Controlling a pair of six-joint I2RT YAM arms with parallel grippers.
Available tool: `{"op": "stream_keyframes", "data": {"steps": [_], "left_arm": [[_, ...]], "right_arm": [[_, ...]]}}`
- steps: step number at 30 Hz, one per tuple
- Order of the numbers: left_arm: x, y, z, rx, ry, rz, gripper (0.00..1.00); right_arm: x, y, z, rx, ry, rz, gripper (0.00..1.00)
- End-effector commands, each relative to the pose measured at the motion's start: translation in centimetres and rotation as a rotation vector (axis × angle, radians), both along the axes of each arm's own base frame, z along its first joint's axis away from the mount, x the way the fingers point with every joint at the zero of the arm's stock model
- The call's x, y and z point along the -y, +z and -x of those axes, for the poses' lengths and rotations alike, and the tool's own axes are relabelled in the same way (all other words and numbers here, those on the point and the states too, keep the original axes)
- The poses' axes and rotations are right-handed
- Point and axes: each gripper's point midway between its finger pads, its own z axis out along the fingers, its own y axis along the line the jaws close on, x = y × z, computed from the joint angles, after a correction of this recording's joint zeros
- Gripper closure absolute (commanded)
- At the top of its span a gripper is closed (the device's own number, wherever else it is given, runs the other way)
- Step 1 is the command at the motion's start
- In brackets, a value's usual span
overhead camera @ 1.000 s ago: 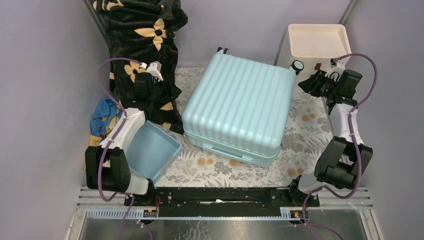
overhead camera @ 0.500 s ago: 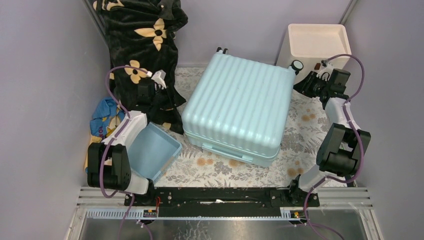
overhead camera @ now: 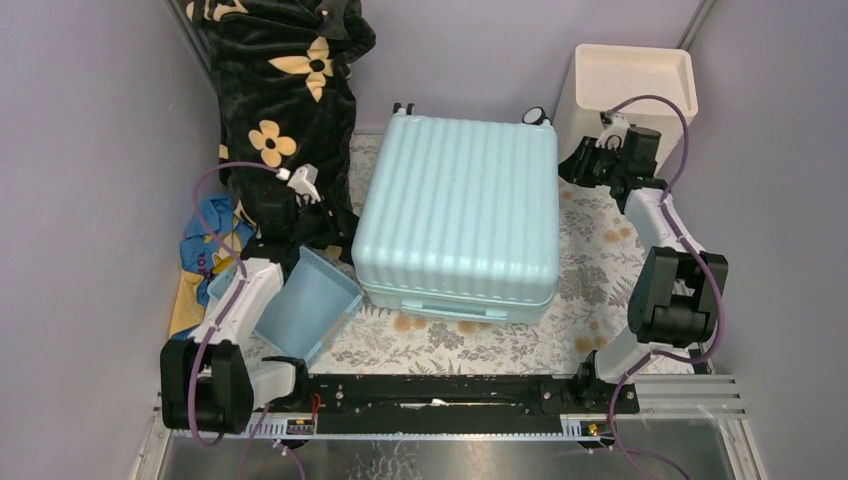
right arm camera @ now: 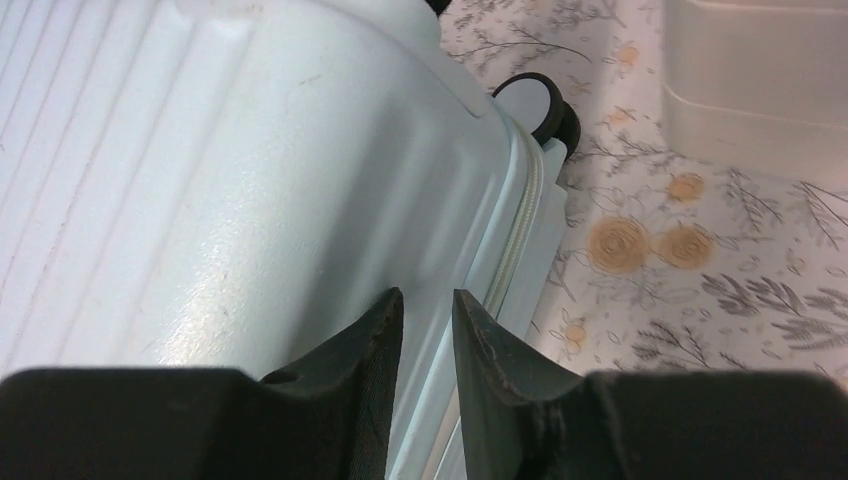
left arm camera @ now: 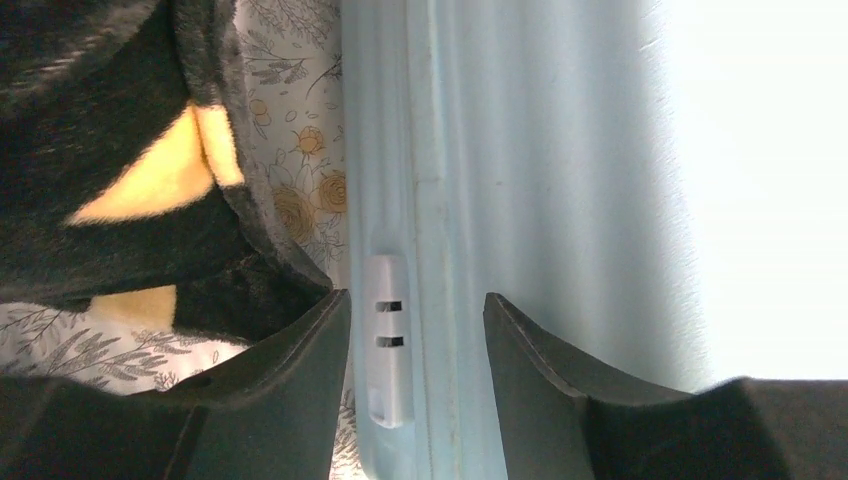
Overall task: Open, take out, and arrange the luggage
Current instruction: Adjust the luggage at the center of the board.
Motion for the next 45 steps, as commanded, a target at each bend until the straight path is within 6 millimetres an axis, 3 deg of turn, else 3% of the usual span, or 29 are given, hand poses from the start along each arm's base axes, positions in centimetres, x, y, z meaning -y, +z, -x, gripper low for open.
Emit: {"op": "stream_keyframes", "data": {"steps": [1,5,8,11,14,16,21,25,28,31,35,38,41,45], "left_arm": [[0.9,2.0,1.7,0.043,-0.032,0.056,0.41],[1.4,1.7,2.4,0.023,-0.051,0.092,0.41],[2.3,1.4,2.6,0.01,-0.067,0.117,0.42],[3.9,1.0,3.0,-0.001,-0.095,0.122,0.42],[5.8,0.6,3.6,-0.022,-0.13,0.123,0.43],[7.1,1.1,3.8,-0.002,-0.154,0.129,0.43],[10.7,1.5,4.8,0.008,-0.211,0.135,0.42],[13.5,1.3,5.5,0.007,-0.247,0.139,0.42],[15.2,1.0,5.4,0.009,-0.266,0.147,0.42],[16.6,0.6,5.0,0.003,-0.283,0.15,0.42],[17.6,0.3,4.1,0.007,-0.289,0.149,0.41],[17.5,0.6,3.5,0.028,-0.277,0.137,0.41],[16.9,1.3,3.3,0.061,-0.255,0.122,0.4],[16.0,1.9,3.8,0.091,-0.242,0.103,0.4]], "right_arm": [[-9.0,1.0,2.1,-0.046,0.29,-0.09,0.66],[-8.4,2.3,0.0,-0.035,0.284,-0.024,0.63],[-5.4,4.1,-0.8,0.022,0.238,0.182,0.56],[-0.3,7.7,-0.1,0.097,0.135,0.235,0.46],[2.7,10.9,3.4,0.178,0.162,0.306,0.37],[1.4,12.0,6.9,0.227,0.279,0.342,0.29],[-3.0,13.9,14.4,0.299,0.476,0.238,0.28],[-3.2,13.7,18.3,0.278,0.48,0.29,0.29],[-2.1,11.8,20.3,0.223,0.465,0.397,0.29],[-1.5,10.3,22.7,0.169,0.481,0.471,0.31],[-1.8,9.6,26.1,0.142,0.527,0.509,0.37],[-0.8,8.1,27.3,0.084,0.505,0.567,0.49],[0.6,6.7,27.9,0.01,0.447,0.619,0.71],[3.0,4.7,27.5,-0.077,0.322,0.686,0.75]]}}
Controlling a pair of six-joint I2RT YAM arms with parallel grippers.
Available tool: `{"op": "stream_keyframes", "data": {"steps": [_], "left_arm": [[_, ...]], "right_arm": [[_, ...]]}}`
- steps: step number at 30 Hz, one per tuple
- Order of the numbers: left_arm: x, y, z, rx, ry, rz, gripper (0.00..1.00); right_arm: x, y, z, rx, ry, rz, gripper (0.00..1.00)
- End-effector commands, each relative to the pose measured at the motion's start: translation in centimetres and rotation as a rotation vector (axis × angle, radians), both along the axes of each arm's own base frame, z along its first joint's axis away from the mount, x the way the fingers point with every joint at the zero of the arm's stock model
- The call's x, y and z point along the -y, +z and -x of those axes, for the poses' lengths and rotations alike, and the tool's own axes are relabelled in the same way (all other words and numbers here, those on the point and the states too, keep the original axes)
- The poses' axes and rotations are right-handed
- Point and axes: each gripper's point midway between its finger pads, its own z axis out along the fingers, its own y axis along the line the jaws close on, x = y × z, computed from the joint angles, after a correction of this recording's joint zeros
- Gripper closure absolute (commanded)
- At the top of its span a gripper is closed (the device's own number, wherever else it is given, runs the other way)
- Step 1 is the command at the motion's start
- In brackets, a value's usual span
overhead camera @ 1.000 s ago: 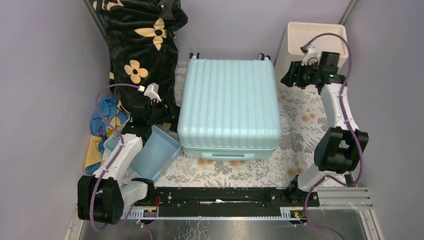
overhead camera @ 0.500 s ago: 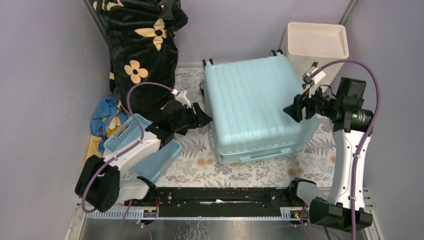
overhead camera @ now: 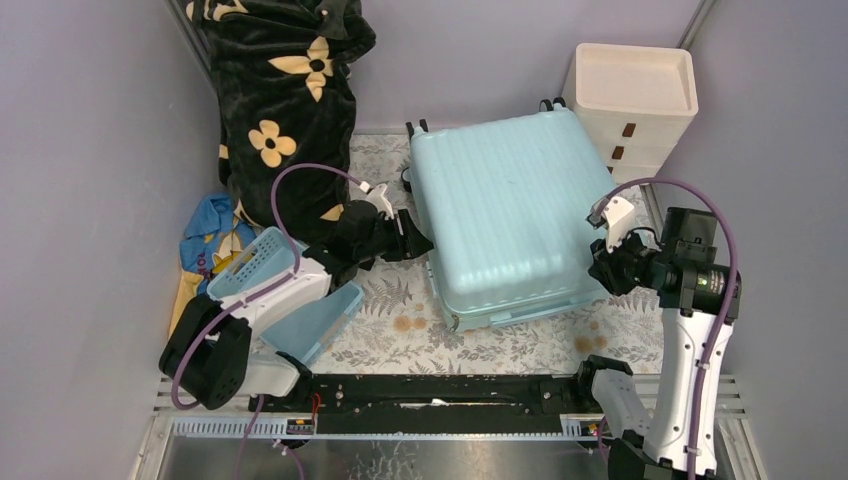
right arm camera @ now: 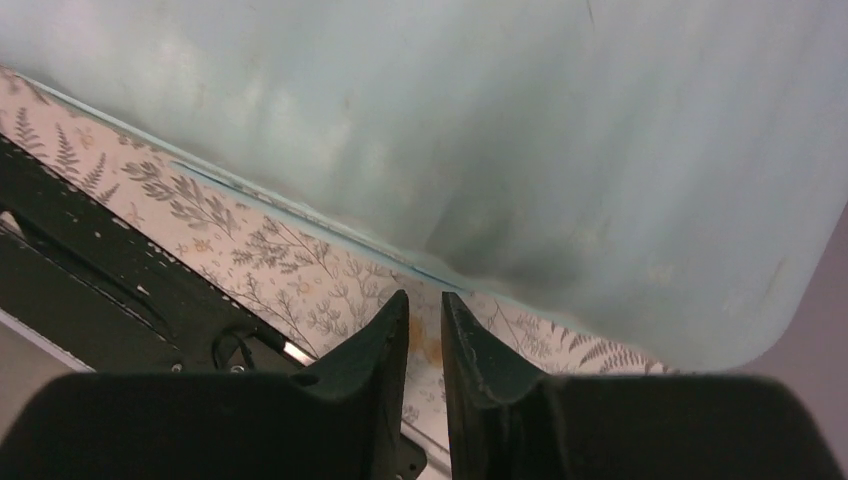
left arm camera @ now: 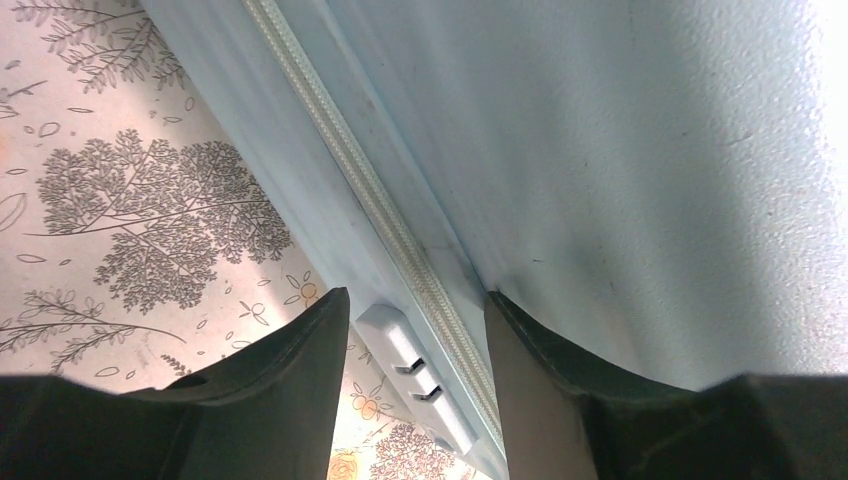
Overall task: Open, take out, and arrange the luggage
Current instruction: Adjust the luggage at the center of the board.
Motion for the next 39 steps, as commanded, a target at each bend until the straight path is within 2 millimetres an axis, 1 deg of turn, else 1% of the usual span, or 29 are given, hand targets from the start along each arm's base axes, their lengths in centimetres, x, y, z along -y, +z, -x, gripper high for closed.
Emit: {"op": "stream_keyframes", "data": {"steps": [1,4,7,11,12,14,18,21,23,25,27,29,31,34,35,37,38,39], "left_arm": [[0.7,3.9,-0.5,0.148,-0.005,0.049,0.4],[0.1,3.8,0.4,0.156,-0.01,0.046,0.4],[-0.3,3.9,1.4,0.167,-0.028,0.049,0.39],[-1.2,4.1,2.8,0.194,-0.038,0.044,0.39],[-1.4,4.4,3.1,0.212,-0.04,0.049,0.38],[-1.8,5.8,4.1,0.27,-0.061,0.076,0.38],[-1.5,7.0,6.6,0.324,-0.165,0.127,0.33],[-1.3,7.1,8.0,0.317,-0.218,0.158,0.32],[-1.0,7.7,8.9,0.319,-0.241,0.215,0.31],[-0.4,8.5,10.3,0.315,-0.294,0.304,0.3],[0.8,8.6,11.7,0.293,-0.343,0.333,0.29],[2.3,8.1,12.8,0.291,-0.37,0.289,0.29],[3.7,7.2,13.6,0.281,-0.366,0.242,0.29],[4.7,5.4,13.6,0.232,-0.283,0.175,0.29],[4.7,4.6,13.4,0.216,-0.237,0.162,0.28],[5.0,4.1,13.5,0.209,-0.184,0.186,0.28],[5.0,4.1,13.2,0.206,-0.131,0.205,0.28],[5.2,4.0,13.3,0.21,-0.122,0.218,0.28]], "right_arm": [[3.4,-2.7,-0.4,-0.065,-0.17,0.12,0.75],[4.7,-4.3,-1.8,-0.066,-0.245,0.137,0.75],[5.1,-4.8,-4.8,-0.003,-0.273,0.114,0.74],[5.3,-4.1,-8.7,0.035,-0.278,0.07,0.74],[5.4,-3.9,-9.6,0.042,-0.278,0.061,0.74],[5.4,-3.3,-11.5,0.053,-0.276,0.04,0.74],[6.3,-2.3,-15.1,0.063,-0.293,0.031,0.74],[6.7,-1.8,-17.0,0.082,-0.308,0.023,0.73],[6.8,-1.6,-17.9,0.09,-0.312,0.007,0.72],[6.2,-1.8,-18.1,0.062,-0.293,-0.02,0.67],[5.0,-2.5,-17.2,0.019,-0.243,-0.066,0.61],[4.0,-3.5,-15.8,0.005,-0.211,-0.104,0.54],[3.4,-4.4,-14.3,0.014,-0.198,-0.13,0.49],[1.9,-5.8,-12.0,-0.001,-0.142,-0.178,0.46],[1.3,-6.2,-11.2,-0.012,-0.117,-0.201,0.46],[0.0,-7.4,-9.8,-0.039,-0.073,-0.252,0.45],[-0.6,-7.8,-9.4,-0.044,-0.053,-0.279,0.45],[-1.2,-8.4,-8.8,-0.054,-0.032,-0.307,0.45]]}}
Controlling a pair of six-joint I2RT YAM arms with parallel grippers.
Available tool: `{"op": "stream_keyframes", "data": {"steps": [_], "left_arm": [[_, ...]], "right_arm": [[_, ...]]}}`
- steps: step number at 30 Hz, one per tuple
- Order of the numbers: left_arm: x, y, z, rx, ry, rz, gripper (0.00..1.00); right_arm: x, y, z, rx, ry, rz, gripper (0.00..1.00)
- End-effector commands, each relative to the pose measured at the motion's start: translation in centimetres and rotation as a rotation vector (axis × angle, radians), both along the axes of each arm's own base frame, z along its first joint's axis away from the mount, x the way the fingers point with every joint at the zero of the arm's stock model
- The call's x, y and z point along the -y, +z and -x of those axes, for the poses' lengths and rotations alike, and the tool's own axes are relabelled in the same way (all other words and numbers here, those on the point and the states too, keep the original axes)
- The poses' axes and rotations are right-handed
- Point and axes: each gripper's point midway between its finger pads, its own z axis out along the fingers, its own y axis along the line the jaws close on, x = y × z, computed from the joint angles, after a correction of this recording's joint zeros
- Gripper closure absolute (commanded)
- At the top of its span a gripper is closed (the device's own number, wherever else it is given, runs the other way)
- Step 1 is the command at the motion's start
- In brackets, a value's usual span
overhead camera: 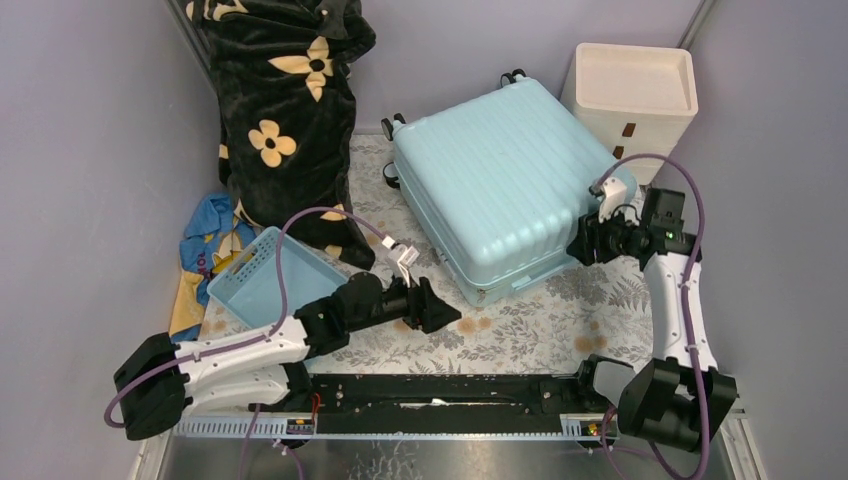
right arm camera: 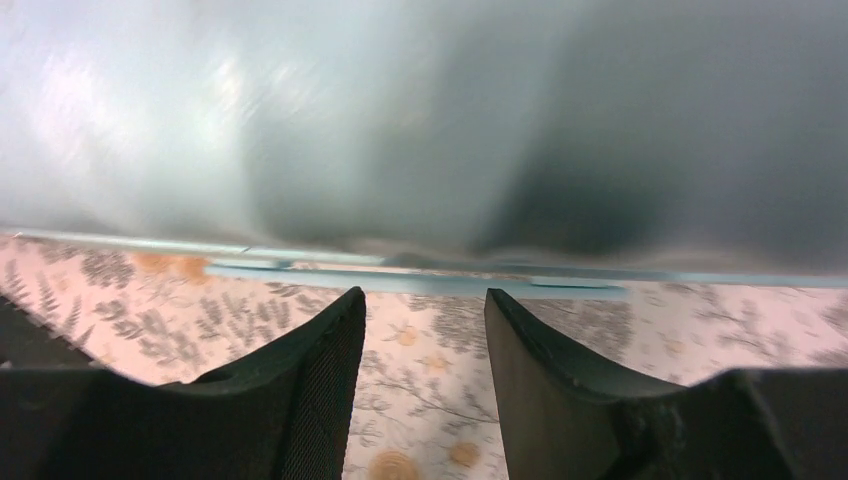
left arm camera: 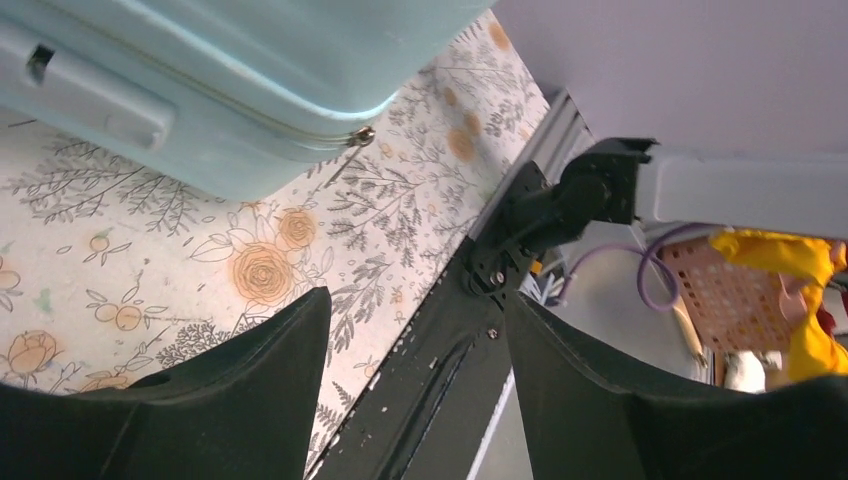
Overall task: Open, take out, and arrange the luggage
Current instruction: Adjust the luggage at the center of the board.
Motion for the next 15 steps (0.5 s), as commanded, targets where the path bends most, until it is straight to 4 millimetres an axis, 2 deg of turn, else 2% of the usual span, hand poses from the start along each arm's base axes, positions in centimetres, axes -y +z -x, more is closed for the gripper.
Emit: {"op": "stream_keyframes", "data": {"steps": [1,3,6,10,12,13,15], "left_arm": [[0.4,0.9,-2.5,0.025,0.208,0.094,0.28],[1.2,0.5,-2.4,0.046,0.188,0.094,0.28],[2.7,1.3,-1.8,0.136,0.104,0.188,0.28],[4.3,-0.5,-0.9,0.167,0.003,0.182,0.29],[4.7,-1.1,-1.2,0.16,0.004,0.164,0.29],[4.7,-1.3,-1.4,0.163,0.014,0.161,0.29],[4.6,-1.9,-2.1,0.165,0.047,0.142,0.3]], "right_arm": [[-3.7,-0.1,1.4,0.063,0.148,-0.168,0.45],[-4.8,-0.8,2.2,0.057,0.186,-0.228,0.45],[-5.9,-0.7,2.9,0.067,0.246,-0.278,0.45],[-7.0,-1.2,4.5,0.108,0.378,-0.29,0.45],[-7.4,-1.5,5.8,0.153,0.463,-0.263,0.44],[-7.6,-1.6,6.4,0.184,0.501,-0.24,0.42],[-7.9,-1.8,7.5,0.265,0.573,-0.193,0.29]]}}
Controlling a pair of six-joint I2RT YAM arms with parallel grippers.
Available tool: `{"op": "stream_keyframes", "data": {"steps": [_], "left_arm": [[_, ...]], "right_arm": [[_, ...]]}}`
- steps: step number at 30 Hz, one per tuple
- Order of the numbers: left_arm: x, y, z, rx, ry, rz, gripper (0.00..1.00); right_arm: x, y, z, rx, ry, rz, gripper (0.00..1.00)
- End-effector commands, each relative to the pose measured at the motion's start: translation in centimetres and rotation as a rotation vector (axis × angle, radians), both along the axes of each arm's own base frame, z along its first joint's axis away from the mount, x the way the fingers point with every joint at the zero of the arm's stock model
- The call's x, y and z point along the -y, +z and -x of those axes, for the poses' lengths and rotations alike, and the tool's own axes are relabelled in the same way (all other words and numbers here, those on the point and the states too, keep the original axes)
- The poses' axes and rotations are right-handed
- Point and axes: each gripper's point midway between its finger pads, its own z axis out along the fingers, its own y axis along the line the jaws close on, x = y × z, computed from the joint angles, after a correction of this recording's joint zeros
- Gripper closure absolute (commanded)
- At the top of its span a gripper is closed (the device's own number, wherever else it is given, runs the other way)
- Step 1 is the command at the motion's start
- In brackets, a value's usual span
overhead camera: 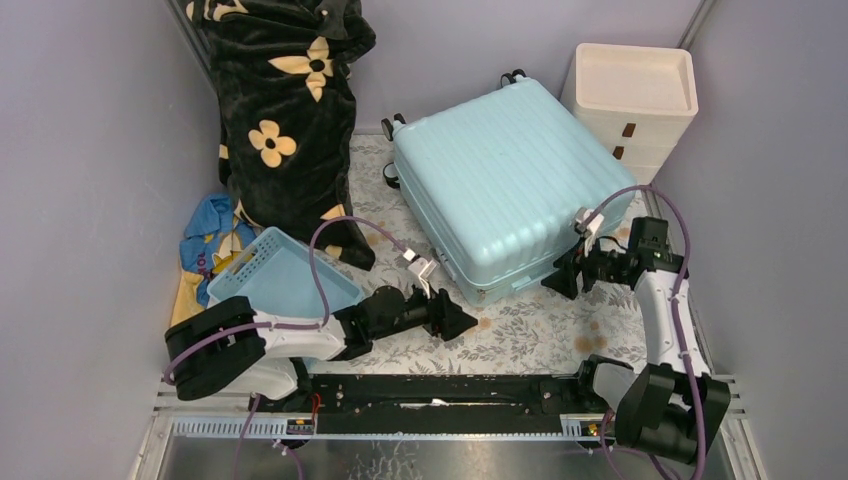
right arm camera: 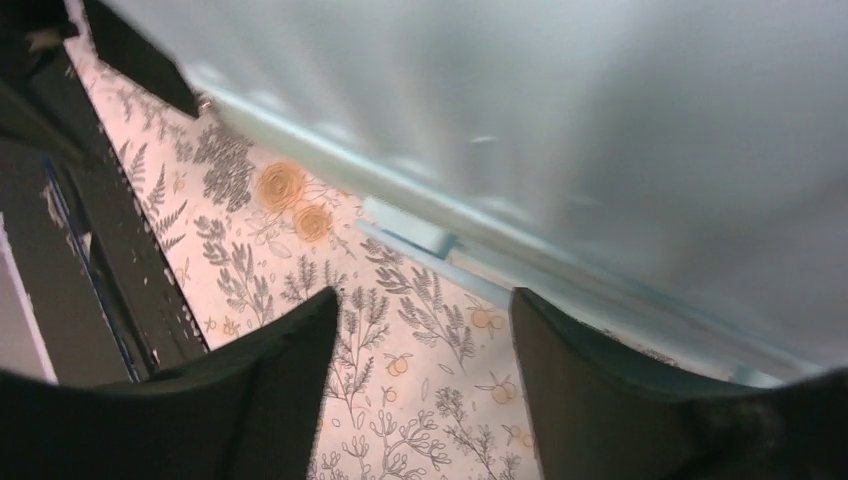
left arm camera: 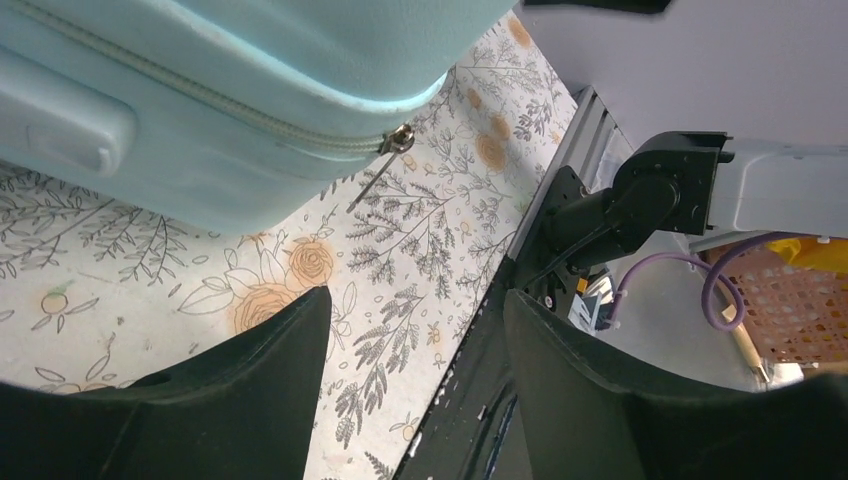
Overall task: Open, take out, and arrange the luggage
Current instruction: Adjust the luggage at the center of the board.
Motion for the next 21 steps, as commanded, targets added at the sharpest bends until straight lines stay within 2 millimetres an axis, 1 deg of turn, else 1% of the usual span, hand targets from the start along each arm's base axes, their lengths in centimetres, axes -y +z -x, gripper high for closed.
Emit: {"op": "stream_keyframes", "data": {"steps": [1,3,4,7,10,14,16,18,21], "left_arm": [[1.1,3.6,-1.3,0.121,0.027,0.113,0.3],[1.3,3.3,-1.7,0.126,0.037,0.102,0.3],[1.4,3.3,-1.7,0.13,0.035,0.101,0.3],[1.8,3.4,-1.7,0.151,0.015,0.083,0.3],[1.3,3.1,-1.6,0.236,-0.011,0.046,0.28],[-0.2,2.2,-1.0,0.437,-0.063,0.003,0.26],[-1.0,2.0,-1.0,0.509,-0.061,-0.002,0.25],[-1.2,2.2,-1.1,0.547,-0.05,0.006,0.24],[-1.0,2.6,-1.3,0.58,-0.047,0.018,0.24]], "right_arm": [[-1.8,0.6,3.1,0.245,0.202,0.015,0.22],[-2.3,0.6,3.8,0.32,0.231,0.024,0.11],[-2.5,0.7,4.0,0.339,0.234,0.018,0.08],[-3.4,0.8,4.9,0.361,0.256,-0.042,0.04],[-4.4,0.9,6.2,0.372,0.313,-0.11,0.01],[-5.4,0.6,7.6,0.341,0.392,-0.149,0.02],[-6.0,0.4,8.3,0.333,0.448,-0.161,0.02],[-6.7,0.1,8.9,0.329,0.509,-0.169,0.01],[-7.5,0.0,9.6,0.315,0.566,-0.188,0.0]]}}
